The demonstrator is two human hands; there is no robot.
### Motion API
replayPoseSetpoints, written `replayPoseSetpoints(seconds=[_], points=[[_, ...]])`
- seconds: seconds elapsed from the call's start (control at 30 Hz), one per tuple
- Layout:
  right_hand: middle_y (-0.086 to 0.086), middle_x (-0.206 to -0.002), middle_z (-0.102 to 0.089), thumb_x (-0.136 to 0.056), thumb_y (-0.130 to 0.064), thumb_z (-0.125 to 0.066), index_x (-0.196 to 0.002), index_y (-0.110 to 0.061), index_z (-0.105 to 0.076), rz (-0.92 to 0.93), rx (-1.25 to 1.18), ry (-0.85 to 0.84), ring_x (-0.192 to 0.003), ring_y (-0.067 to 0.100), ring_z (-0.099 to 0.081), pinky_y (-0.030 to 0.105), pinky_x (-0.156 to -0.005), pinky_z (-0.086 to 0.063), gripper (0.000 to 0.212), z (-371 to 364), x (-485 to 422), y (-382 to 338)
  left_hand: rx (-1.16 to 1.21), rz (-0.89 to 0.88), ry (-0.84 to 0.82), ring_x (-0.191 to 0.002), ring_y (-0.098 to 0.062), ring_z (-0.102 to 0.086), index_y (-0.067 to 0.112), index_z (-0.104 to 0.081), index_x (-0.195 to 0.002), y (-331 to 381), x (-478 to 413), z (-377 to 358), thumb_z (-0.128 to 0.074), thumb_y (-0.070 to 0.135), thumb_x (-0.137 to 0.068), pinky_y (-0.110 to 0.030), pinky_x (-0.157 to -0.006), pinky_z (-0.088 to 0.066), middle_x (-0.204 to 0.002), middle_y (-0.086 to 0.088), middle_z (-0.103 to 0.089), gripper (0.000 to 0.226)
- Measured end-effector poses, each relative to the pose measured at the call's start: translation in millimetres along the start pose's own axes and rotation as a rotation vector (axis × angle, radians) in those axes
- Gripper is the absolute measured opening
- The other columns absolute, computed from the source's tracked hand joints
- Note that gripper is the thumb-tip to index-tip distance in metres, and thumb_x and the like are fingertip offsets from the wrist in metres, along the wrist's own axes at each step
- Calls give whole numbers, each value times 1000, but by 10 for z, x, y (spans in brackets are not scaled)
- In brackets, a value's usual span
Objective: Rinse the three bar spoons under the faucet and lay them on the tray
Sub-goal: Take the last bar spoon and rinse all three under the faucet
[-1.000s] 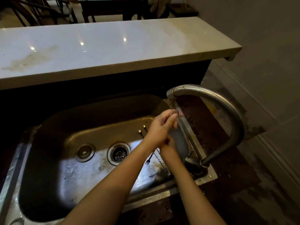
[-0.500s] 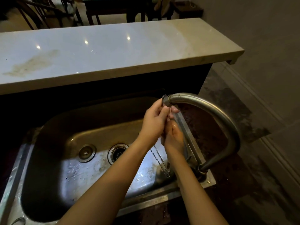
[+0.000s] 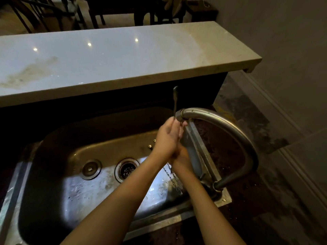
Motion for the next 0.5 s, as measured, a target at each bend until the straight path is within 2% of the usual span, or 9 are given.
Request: replayPoseSetpoints(seconds=[0.07, 0.1, 0.17, 0.27, 0.33, 0.4, 0.43, 0.5], points=[[-6, -54, -52, -100, -18, -36, -83, -15, -56, -30, 93, -105, -44, 3, -49, 10, -38, -36, 27, -18, -5, 23, -31, -9, 35, -48, -5, -36, -3, -55, -96, -84, -9, 102, -31, 15, -98, -20, -52, -31, -57, 0, -36, 30], [-5, -53, -47, -100, -22, -35, -78, -17, -54, -26, 176, -139, -43, 2, -43, 11, -38, -33, 29, -21, -6, 47, -52, -23, 42, -49, -5, -35, 1, -57, -95, -102, -13, 147, -32, 17, -98, -20, -52, -30, -56, 2, -35, 30], [-7, -52, -49, -99, -22, -36, -75, -17, -54, -20, 220, -158, -46, 4, -42, 18, -46, -35, 31, -4, -14, 151, -66, -52, 35, -48, -1, -35, 13, -59, -90, -132, -33, 207, -32, 20, -98, -17, -50, -30, -56, 6, -36, 29], [-12, -52, -60, -96, -31, -39, -66, -35, -58, -67, 367, -205, -53, -1, -54, 21, -61, -44, 36, -33, 44, 389, -45, -50, 39, -47, 1, -38, 33, -59, -77, -163, -91, 306, -33, 25, -98, -14, -48, -32, -56, 9, -39, 34], [-13, -65, -68, -94, -39, -41, -73, -36, -61, -99, 498, -279, -70, 0, -63, 26, -76, -49, 29, -67, 70, 495, -51, -38, 28, -46, 0, -37, 30, -59, -79, -196, -123, 366, -33, 25, -98, -15, -48, -31, -55, 8, -38, 33], [-4, -96, -72, -91, -39, -49, -92, -26, -67, -91, 653, -384, -89, 12, -63, 28, -83, -46, 22, -67, 4, 494, -72, -20, 16, -45, 0, -35, 21, -59, -81, -257, -92, 404, -32, 24, -98, -15, -48, -30, -53, 7, -36, 32], [0, -112, -69, -88, -37, -57, -102, -22, -67, -111, 740, -456, -96, 13, -60, 25, -83, -44, 24, -54, -63, 497, -73, -7, 19, -44, 0, -34, 18, -60, -81, -295, -62, 426, -32, 25, -98, -14, -47, -30, -53, 6, -36, 33], [1, -130, -58, -79, -28, -70, -118, -19, -61, -180, 972, -583, -110, 16, -55, 24, -87, -43, 41, -24, -202, 557, -71, 13, 42, -44, -2, -33, 17, -61, -83, -371, -2, 508, -32, 29, -98, -15, -46, -29, -53, 5, -34, 35]])
Point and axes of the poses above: each hand's wrist, its own x-axis away from the middle knuckle, its own z-axis out of the back of the hand, y = z × x, the point moved 2 cm from there along -x, towards the middle knuckle
